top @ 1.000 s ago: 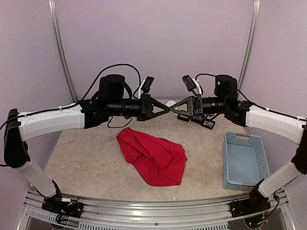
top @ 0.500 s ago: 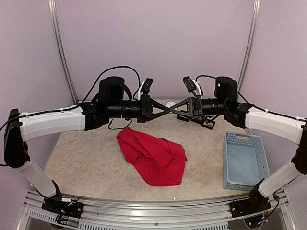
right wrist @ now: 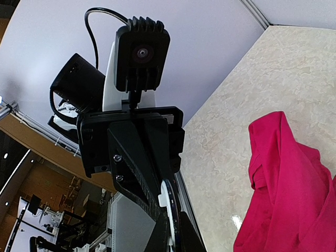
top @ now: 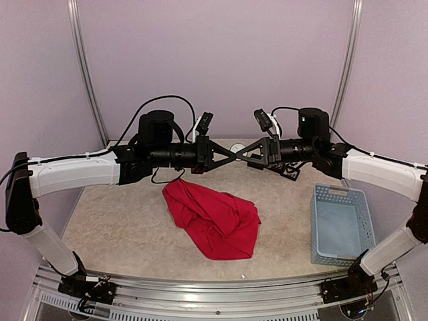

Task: Remove the brooch from the garment
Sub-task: Close the brooch at the center of the board.

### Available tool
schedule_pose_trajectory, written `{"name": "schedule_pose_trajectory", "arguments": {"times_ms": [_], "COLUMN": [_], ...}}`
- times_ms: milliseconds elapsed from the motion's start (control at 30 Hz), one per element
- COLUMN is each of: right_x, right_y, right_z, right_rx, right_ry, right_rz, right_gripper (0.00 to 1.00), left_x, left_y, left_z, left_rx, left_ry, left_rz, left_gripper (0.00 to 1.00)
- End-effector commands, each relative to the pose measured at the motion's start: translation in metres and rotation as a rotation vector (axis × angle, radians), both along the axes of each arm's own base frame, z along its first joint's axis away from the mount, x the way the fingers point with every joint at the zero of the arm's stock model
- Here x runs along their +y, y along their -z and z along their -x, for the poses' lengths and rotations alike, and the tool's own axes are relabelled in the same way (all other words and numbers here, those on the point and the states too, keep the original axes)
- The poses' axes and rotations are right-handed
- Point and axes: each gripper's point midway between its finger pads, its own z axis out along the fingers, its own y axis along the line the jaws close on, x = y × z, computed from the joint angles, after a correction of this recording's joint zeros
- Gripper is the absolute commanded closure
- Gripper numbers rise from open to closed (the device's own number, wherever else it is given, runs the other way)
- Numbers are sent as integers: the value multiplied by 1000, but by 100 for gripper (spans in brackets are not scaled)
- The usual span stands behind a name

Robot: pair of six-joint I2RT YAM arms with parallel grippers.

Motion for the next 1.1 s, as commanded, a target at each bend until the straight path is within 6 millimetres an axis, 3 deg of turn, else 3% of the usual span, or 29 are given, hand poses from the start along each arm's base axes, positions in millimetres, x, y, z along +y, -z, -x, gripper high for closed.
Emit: {"name": "schedule_pose_trajectory", "arguments": {"times_ms": [0, 500, 800, 900, 1000, 1067], "right_x": [-34, -64, -66, -57, -43, -39], "right_y": [25, 27, 19, 5, -26, -48], "right_z": [-46, -61, -58, -49, -24, -6], "right_rx": [46, 60, 35, -8, -99, -157], "right_ry": [269, 420, 418, 337, 149, 31], "right_rz": [89, 110, 83, 21, -98, -169], "right_gripper": [94, 93, 90, 83, 74, 60], "left_x": [13, 17, 19, 17, 13, 7], "left_y": [-20, -19, -15, -14, -15, -16], "left_z": [9, 9, 9, 11, 14, 17], "left_rx": [-21, -21, -5, 0, 0, -12], "left_ry": [19, -2, -11, 7, 30, 50], "left_rz": [36, 34, 28, 28, 23, 6], "left_gripper": [100, 100, 100, 100, 100, 100]}}
